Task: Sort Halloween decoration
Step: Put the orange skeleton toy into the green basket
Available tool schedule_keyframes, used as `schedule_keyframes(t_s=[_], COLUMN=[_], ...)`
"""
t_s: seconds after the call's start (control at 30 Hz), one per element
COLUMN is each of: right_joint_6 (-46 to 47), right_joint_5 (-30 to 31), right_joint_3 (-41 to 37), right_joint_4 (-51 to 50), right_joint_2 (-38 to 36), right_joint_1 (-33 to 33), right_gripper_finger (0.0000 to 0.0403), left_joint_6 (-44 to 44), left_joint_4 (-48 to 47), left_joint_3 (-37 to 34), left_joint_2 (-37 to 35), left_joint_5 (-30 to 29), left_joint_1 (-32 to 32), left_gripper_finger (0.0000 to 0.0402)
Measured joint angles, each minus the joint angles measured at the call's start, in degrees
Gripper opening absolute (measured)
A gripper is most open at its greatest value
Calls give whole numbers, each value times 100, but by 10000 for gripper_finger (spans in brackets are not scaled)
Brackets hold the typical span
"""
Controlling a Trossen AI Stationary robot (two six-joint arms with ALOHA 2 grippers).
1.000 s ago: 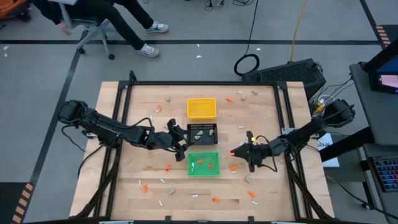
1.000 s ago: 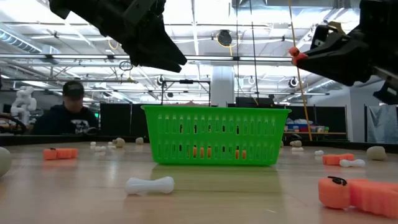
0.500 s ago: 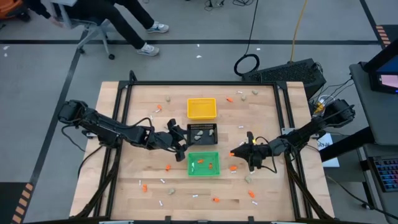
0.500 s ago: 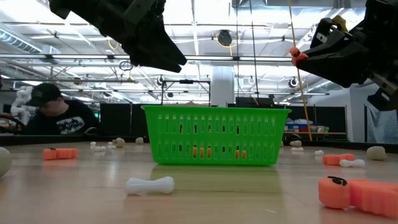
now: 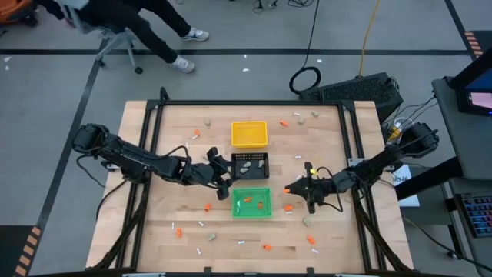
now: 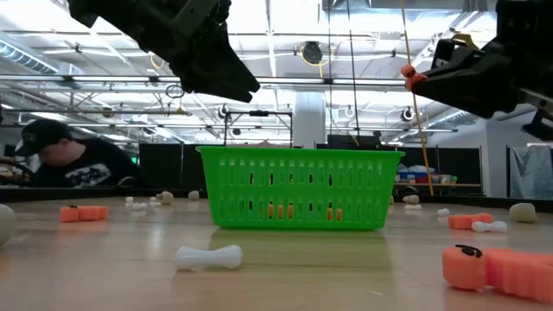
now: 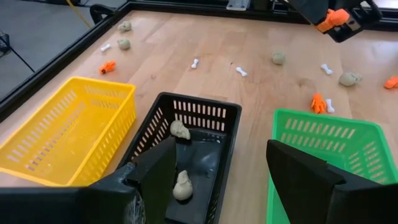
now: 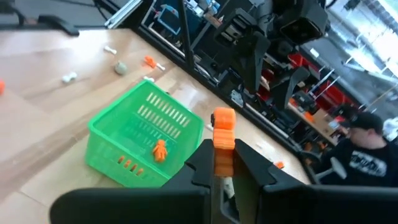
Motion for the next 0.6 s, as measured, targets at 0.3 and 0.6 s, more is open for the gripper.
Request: schedule_keyframes(t_s=[0.3,0.6], right_joint_6=[1092,2254], right_joint_5=[0,0], right_joint_3=[0,0], right_joint_4=[0,0], right_joint_2=[0,0], right_joint_1=[-2,-2], right_gripper_finger=[18,18], left_joint_6=[-4,-4], left_joint_4=[0,0], left_joint_3=[0,0], left_joint_2=[0,0], left_joint_5=[0,0], left_joint_1=[0,-34], left_gripper_finger=[248,248])
